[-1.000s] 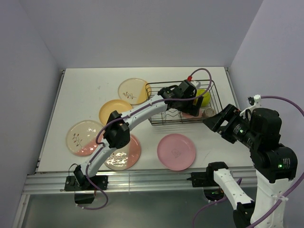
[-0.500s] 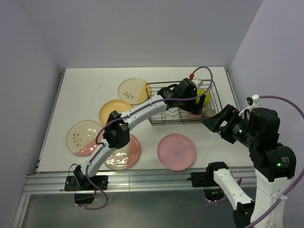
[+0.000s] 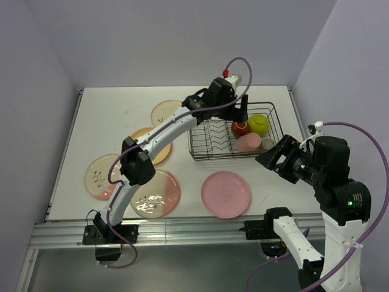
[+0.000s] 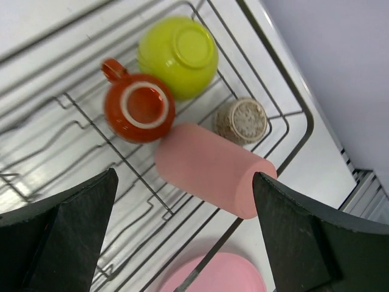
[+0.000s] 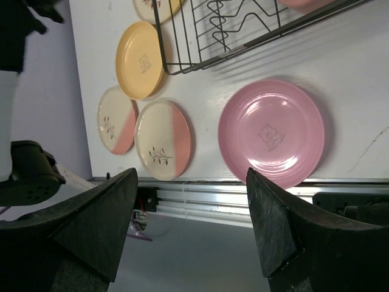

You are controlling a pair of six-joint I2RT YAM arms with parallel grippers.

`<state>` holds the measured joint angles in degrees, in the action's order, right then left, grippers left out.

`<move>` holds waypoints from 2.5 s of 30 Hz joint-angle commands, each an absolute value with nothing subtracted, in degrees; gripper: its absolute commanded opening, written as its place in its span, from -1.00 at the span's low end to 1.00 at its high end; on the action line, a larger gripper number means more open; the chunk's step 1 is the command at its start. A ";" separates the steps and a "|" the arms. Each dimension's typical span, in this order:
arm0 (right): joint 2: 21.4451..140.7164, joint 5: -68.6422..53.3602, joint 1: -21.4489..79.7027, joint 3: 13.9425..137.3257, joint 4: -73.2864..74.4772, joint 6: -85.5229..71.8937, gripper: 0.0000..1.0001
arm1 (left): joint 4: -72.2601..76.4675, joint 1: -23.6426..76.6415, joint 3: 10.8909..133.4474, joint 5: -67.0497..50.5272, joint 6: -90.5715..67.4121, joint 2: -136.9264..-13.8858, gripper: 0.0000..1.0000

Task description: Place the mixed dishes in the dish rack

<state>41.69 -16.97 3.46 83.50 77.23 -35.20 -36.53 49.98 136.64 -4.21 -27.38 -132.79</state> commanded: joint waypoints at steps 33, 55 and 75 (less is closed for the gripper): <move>50.19 -22.50 14.68 71.19 56.24 -38.15 0.56 | -46.05 14.77 106.68 7.99 -29.97 -111.77 0.68; 48.34 -17.67 14.59 74.36 66.19 -32.78 0.57 | -47.02 14.77 126.06 18.54 -29.36 -139.14 0.04; 51.24 -18.81 14.59 75.06 64.95 -29.89 0.57 | -45.88 14.42 118.93 15.74 -27.07 -140.63 -1.00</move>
<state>50.85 -19.11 14.28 72.77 66.65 -31.70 -44.10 15.29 121.97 16.34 -27.66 -139.57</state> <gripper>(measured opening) 0.782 0.046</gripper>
